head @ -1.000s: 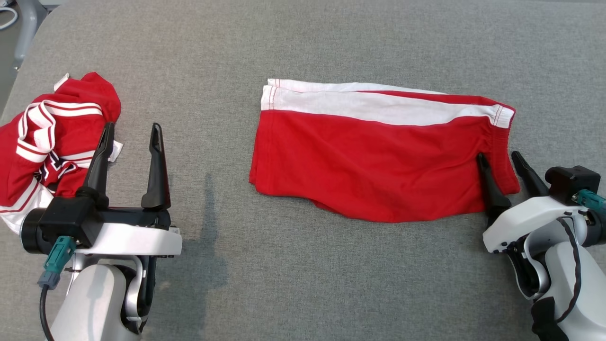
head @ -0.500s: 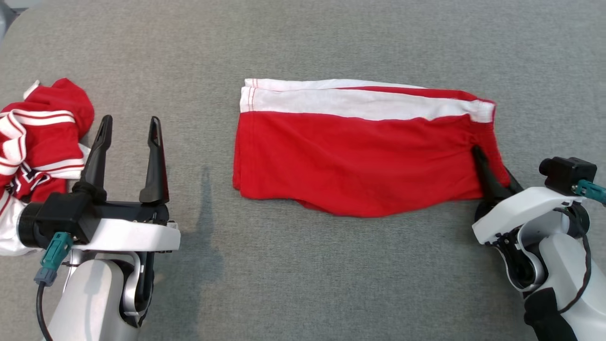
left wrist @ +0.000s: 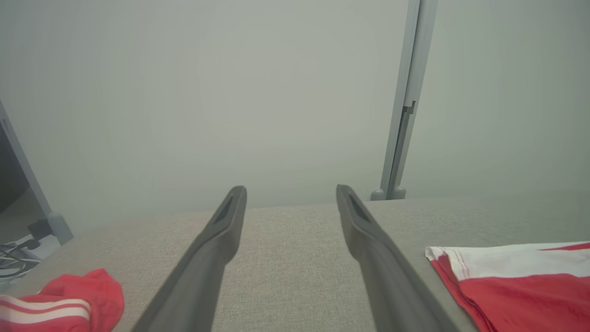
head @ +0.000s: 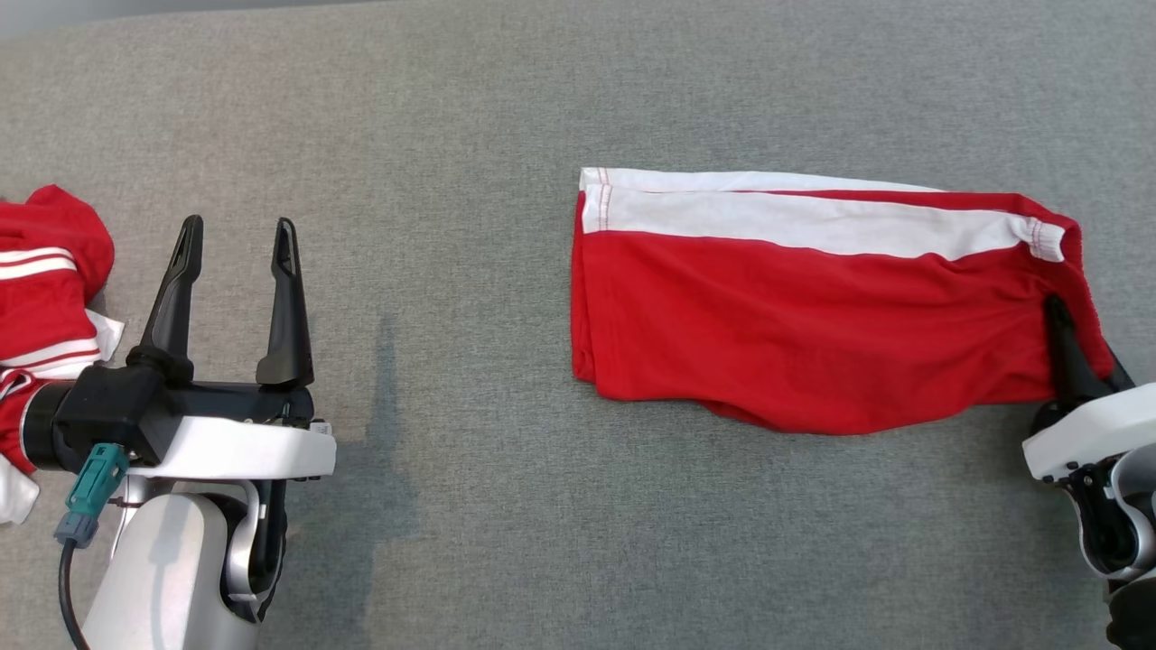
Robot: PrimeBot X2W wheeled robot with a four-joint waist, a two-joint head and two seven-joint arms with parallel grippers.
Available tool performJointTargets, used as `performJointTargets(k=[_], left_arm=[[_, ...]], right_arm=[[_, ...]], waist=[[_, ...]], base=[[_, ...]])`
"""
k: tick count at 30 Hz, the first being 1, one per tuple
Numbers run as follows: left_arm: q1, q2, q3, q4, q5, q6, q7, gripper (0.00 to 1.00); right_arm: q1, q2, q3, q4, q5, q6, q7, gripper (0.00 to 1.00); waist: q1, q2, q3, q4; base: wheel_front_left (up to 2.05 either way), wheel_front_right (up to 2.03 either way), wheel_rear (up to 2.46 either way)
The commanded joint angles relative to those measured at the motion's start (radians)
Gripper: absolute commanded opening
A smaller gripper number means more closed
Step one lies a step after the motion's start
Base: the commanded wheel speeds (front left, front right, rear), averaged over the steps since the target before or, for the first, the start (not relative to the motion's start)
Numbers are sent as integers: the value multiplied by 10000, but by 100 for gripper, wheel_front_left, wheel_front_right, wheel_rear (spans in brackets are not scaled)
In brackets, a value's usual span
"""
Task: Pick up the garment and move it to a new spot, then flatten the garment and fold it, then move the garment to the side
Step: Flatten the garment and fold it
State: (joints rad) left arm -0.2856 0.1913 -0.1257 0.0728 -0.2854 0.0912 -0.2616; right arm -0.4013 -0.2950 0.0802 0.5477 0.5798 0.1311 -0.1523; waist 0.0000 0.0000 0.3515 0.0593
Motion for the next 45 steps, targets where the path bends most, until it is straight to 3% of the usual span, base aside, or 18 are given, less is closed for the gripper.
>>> performJointTargets(k=[1, 6, 15, 20, 27, 28, 29, 30, 38, 45], left_arm=[[41, 36, 48, -26, 46, -38, -34, 100], [93, 158, 8, 77, 226, -22, -34, 100], [-38, 73, -265, 130, 280, -40, -5, 100], [-174, -23, -450, 210, 210, -126, -4, 100], [-375, -253, -539, 389, 92, -211, -22, 100], [-369, -267, -531, 414, 70, -190, -25, 100], [-367, -267, -510, 435, 53, -205, -27, 100], [-371, -263, -483, 459, 50, -197, -30, 100], [-359, -247, -363, 474, 138, -249, -33, 100], [-212, -186, -268, 454, 271, -189, -31, 100]], right_arm=[[18, -35, -50, -81, -5, -7, 68, 0], [-312, 325, 68, -905, -129, -3, 679, 0], [-1161, 1695, 1637, -2675, -546, -3, 1890, 0], [-1738, 2246, 2483, -2200, -1013, -3, 1860, 0], [-2257, 2413, 3283, -188, -1744, -3, 1498, 0], [-2306, 2423, 3401, -72, -1623, -3, 1396, 24], [-2345, 2417, 3522, 38, -1542, -3, 1291, 66], [-2373, 2411, 3679, 104, -1459, -3, 1208, 100], [-2245, 2404, 4570, -395, -1014, -3, 277, 100], [-1624, 2273, 3950, -1680, -1231, -5, -490, 100]], waist=[[0, 0, -24, -41], [0, 0, -132, -182], [0, 0, -285, 37], [0, 0, -204, 467], [0, 0, 112, 1040], [0, 0, 144, 1061], [0, 0, 174, 1062], [0, 0, 193, 1051], [0, 0, 142, 653], [0, 0, -44, 166]], base=[[0, 0, 0], [0, 0, 0], [0, 0, 0], [0, 0, 0], [0, 0, 0], [0, 0, 0], [0, 0, 0], [0, 0, 0], [0, 0, 0], [0, 0, 0]])
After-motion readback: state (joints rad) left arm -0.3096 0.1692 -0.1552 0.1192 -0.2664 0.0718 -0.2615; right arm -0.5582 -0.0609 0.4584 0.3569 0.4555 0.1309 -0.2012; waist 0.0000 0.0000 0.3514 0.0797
